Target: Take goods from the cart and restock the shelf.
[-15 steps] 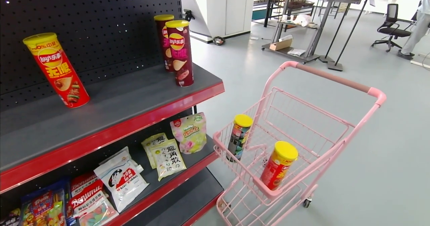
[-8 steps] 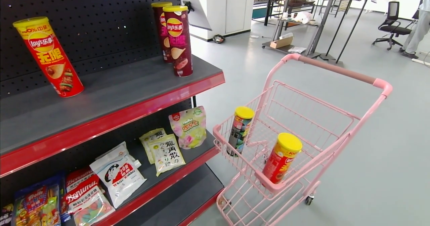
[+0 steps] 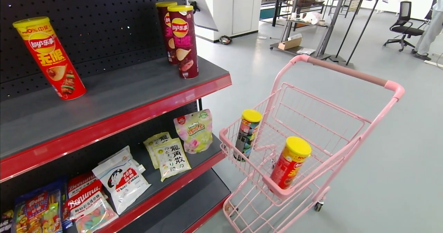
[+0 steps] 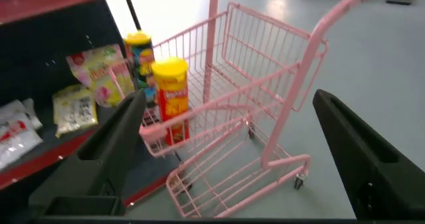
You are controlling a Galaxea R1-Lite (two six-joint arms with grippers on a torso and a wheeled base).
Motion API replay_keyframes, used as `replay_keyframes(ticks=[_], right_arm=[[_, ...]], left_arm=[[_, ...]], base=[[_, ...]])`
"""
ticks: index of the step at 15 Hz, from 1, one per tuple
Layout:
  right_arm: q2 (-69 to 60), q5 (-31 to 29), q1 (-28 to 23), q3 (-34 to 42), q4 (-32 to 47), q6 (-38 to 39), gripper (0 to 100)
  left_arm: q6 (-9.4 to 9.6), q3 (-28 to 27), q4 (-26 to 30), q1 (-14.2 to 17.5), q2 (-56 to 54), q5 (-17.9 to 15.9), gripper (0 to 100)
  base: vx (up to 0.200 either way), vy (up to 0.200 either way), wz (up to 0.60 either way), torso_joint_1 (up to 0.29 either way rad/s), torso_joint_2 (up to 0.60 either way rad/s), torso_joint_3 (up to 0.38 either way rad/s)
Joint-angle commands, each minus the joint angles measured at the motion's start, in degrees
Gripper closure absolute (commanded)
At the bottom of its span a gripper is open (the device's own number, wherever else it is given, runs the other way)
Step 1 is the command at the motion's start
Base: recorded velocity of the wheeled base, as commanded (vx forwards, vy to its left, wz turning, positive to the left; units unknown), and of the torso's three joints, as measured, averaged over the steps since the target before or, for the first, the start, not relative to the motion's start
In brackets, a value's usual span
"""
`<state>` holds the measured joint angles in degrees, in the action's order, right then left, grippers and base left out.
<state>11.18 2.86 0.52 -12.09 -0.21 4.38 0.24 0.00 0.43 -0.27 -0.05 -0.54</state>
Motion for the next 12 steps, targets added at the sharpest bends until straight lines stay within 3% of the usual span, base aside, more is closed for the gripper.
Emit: replay_keyframes(ticks=[1,2,4,5,7,9,12], right_arm=[[38.66,5.40,1.41,-28.69,-1.55,6.70,0],[48.06,14.01,1.15,-26.49,-10.25,6.61,0],[58.43,18.49,1.59,-17.61,-24.31,3.53,0],[67.40,21.83,2.20,-9.79,-37.59,-1.48,0],[81.55,24.12,2.73,-2.41,-56.48,-3.59,0],[89.90,24.12,4.75,-1.62,-64.39,-3.15,0],[95.87,24.12,8.35,-2.41,-66.59,-2.88,0]], left_arm=[[0.02,0.00,0.01,0.00,0.05,0.01,0],[0.02,0.00,0.01,0.00,0.05,0.01,0],[0.02,0.00,0.01,0.00,0.05,0.01,0],[0.02,0.00,0.01,0.00,0.05,0.01,0],[0.02,0.00,-0.08,0.00,0.05,0.01,0],[0.02,0.00,0.01,0.00,0.05,0.01,0],[0.02,0.00,0.01,0.00,0.05,0.01,0]], base=[[0.000,0.000,0.00,0.000,0.00,0.000],[0.000,0.000,0.00,0.000,0.00,0.000],[0.000,0.000,0.00,0.000,0.00,0.000],[0.000,0.000,0.00,0.000,0.00,0.000],[0.000,0.000,0.00,0.000,0.00,0.000],[0.000,0.000,0.00,0.000,0.00,0.000],[0.000,0.000,0.00,0.000,0.00,0.000]])
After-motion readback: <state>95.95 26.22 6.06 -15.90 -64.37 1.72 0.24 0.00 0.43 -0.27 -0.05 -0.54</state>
